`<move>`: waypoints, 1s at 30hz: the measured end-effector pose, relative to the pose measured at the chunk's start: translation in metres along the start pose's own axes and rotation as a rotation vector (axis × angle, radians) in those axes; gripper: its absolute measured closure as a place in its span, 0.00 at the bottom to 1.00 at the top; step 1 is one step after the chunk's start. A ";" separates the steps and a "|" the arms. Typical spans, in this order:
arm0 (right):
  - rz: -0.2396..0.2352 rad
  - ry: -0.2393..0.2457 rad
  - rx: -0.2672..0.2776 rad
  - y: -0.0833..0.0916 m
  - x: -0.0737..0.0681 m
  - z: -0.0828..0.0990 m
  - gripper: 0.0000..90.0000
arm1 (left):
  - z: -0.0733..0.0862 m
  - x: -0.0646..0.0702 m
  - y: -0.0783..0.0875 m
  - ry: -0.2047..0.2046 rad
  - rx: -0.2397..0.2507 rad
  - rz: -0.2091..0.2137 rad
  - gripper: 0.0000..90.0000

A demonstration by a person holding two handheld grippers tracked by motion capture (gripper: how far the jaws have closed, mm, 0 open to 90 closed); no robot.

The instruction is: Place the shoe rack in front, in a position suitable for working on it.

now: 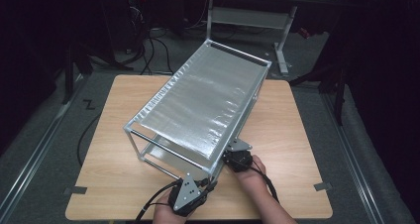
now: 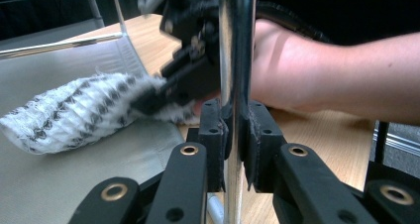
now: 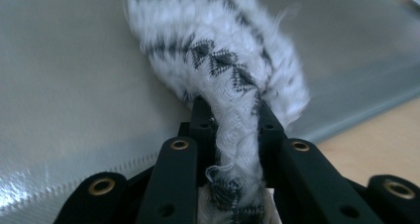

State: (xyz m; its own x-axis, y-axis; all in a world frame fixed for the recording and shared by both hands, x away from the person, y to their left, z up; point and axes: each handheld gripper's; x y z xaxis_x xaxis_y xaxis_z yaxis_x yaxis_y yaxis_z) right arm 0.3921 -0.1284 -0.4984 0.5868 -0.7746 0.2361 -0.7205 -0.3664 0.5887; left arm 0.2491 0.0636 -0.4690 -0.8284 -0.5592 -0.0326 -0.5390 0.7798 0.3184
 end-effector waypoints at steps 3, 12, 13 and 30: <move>0.003 -0.020 -0.009 -0.002 -0.003 0.003 0.87 | 0.001 0.000 0.002 -0.013 0.002 -0.006 0.88; 0.017 0.015 -0.027 0.009 -0.010 0.009 0.87 | 0.005 -0.002 0.016 -0.046 -0.015 -0.031 0.87; 0.018 0.011 -0.022 0.011 -0.010 0.010 0.87 | 0.006 -0.002 0.018 -0.047 -0.016 -0.037 0.87; -0.011 -0.057 -0.017 0.050 -0.021 0.037 0.87 | 0.023 -0.022 0.046 -0.002 0.014 -0.181 0.88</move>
State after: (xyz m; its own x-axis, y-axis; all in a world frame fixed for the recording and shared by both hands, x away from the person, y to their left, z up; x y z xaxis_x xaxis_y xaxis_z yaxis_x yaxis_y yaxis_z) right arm 0.3305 -0.1494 -0.5027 0.5725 -0.7986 0.1856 -0.7073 -0.3666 0.6045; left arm 0.2386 0.1184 -0.4750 -0.7183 -0.6898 -0.0903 -0.6811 0.6707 0.2937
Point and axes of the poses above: each handheld gripper's, and its own axes: y roughly backward along the jaws, z roughly out of its underside, x roughly to its right, and after that the axes turned 6 degrees about z, right-handed
